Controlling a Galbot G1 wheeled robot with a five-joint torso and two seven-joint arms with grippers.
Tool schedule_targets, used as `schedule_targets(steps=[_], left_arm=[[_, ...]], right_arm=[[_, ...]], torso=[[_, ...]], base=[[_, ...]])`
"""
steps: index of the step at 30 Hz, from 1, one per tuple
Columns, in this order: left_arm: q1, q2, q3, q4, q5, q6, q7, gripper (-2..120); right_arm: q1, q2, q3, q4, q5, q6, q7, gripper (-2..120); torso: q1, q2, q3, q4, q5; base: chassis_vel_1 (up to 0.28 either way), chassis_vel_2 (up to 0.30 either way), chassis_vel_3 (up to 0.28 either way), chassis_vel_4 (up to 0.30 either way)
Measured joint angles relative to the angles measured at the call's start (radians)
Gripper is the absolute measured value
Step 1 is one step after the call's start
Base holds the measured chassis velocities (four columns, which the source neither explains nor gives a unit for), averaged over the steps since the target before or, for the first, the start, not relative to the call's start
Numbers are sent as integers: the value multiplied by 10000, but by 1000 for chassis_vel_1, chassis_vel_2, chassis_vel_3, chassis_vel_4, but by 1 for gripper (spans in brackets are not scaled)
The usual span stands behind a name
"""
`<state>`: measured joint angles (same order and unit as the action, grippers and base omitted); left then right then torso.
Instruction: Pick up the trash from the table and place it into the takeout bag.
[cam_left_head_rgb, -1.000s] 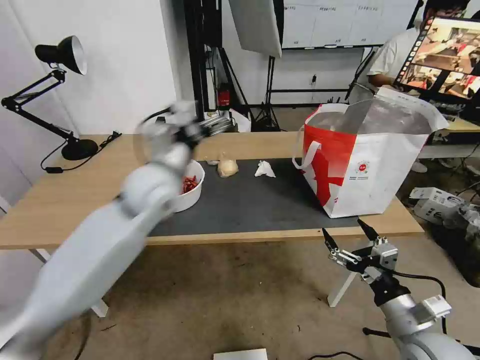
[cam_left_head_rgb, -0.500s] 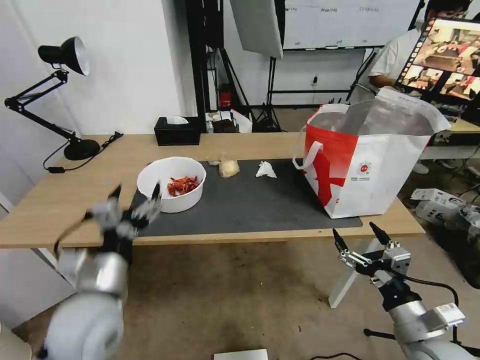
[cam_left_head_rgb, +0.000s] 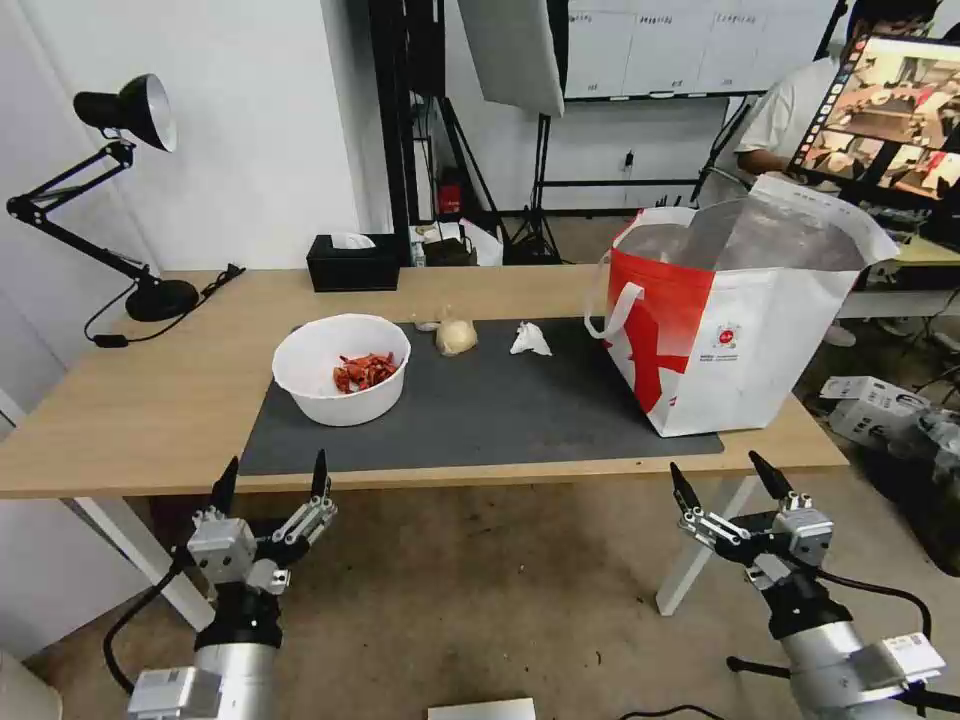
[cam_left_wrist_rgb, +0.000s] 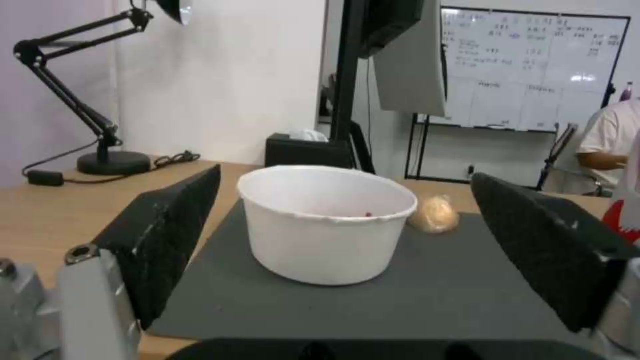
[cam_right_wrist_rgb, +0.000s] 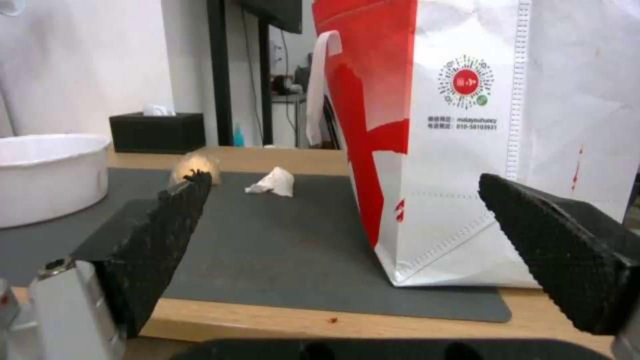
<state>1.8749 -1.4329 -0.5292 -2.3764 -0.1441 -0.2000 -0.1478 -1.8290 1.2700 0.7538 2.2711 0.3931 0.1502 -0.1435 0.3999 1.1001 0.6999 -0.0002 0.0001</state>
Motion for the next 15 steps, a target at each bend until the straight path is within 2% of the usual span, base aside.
schedule_targets(steps=[6, 8, 9, 11, 13, 15], left_arm=[[-29, 146, 11, -56, -32, 226, -3, 100], [21, 250, 0, -54, -93, 341, -32, 100], [21, 250, 0, -54, -93, 341, -32, 100], [90, 253, -11, -77, -111, 425, -58, 100], [118, 244, -15, -104, -111, 460, -65, 100], [199, 173, -36, -173, -100, 537, -77, 100]], right_arm=[[410, -264, -260, 73, 199, -551, 733, 100], [1775, -1119, -1157, -280, 833, -1477, 1939, 100], [1775, -1119, -1157, -280, 833, -1477, 1939, 100], [3305, -1718, -2096, -937, 1254, -2005, 2511, 100], [3893, -1870, -2417, -1268, 1392, -2181, 2579, 100], [5127, -2121, -3236, -2143, 1659, -2454, 2593, 100]], torso=[[0, 0, 0, -2, -1], [1, -1, 1, -1, -2], [1, -1, 1, -1, -2], [2, -2, 2, 7, 0], [2, -2, 3, 4, -1], [4, -2, 3, 2, 2]], base=[[0, 0, 0, 0], [0, 0, 0, 0], [0, 0, 0, 0], [0, 0, 0, 0], [0, 0, 0, 0], [0, 0, 0, 0]])
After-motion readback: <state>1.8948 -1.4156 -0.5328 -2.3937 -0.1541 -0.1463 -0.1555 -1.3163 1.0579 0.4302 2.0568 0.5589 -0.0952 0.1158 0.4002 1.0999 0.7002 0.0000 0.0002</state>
